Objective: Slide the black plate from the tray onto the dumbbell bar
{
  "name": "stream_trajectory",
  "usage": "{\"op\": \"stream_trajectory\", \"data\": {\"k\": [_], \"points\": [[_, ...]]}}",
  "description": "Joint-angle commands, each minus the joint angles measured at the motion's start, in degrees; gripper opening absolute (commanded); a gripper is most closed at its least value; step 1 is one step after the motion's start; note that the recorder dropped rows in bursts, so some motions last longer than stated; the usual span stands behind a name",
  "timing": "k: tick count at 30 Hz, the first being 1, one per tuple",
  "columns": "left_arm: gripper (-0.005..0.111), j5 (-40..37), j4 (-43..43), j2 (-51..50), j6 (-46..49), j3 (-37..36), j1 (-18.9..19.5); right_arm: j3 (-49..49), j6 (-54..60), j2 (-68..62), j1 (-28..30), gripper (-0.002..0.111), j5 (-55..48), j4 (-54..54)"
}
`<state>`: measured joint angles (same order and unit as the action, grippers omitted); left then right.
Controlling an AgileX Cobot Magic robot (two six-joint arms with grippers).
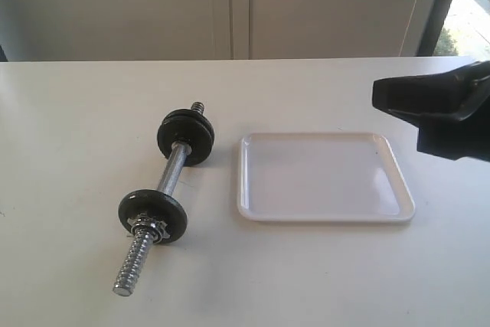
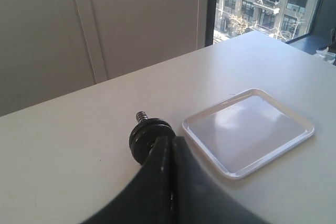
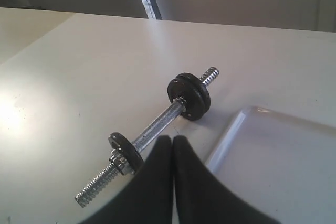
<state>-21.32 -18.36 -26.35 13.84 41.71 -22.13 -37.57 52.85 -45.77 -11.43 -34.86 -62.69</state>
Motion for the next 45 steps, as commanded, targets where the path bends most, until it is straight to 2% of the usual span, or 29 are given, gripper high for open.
{"op": "stream_trajectory", "data": {"k": [1, 10, 19, 28, 36, 42, 45], "points": [[0.000, 0.3, -0.9, 0.5, -0.6, -0.2, 0.2, 0.0, -0.2, 0.4, 0.3, 0.000, 0.3, 0.1], [0.000, 0.3, -0.9, 0.5, -0.6, -0.2, 0.2, 0.0, -0.2, 2.2, -1.6, 0.000, 0.7, 0.1], [0.000, 0.3, -0.9, 0.5, -0.6, -0.2, 0.2, 0.0, -0.2, 18.9, -6.1, 0.000, 0.7, 0.1], [0.000, 0.3, -0.9, 0.5, -0.6, -0.2, 0.2, 0.0, -0.2, 35.0, -6.2, 0.000, 0.5, 0.1], [0.000, 0.3, -0.9, 0.5, -0.6, -0.2, 0.2, 3.8, -0.2, 42.0, -6.2, 0.000, 0.6, 0.1], [0.000, 0.3, -0.9, 0.5, -0.6, -0.2, 0.2, 11.2, -0.5, 45.8, -5.6, 0.000, 5.8, 6.4], [0.000, 0.3, -0.9, 0.7, -0.6, -0.2, 0.2, 13.6, -0.8, 45.8, -4.3, 0.000, 6.3, 16.1]]}}
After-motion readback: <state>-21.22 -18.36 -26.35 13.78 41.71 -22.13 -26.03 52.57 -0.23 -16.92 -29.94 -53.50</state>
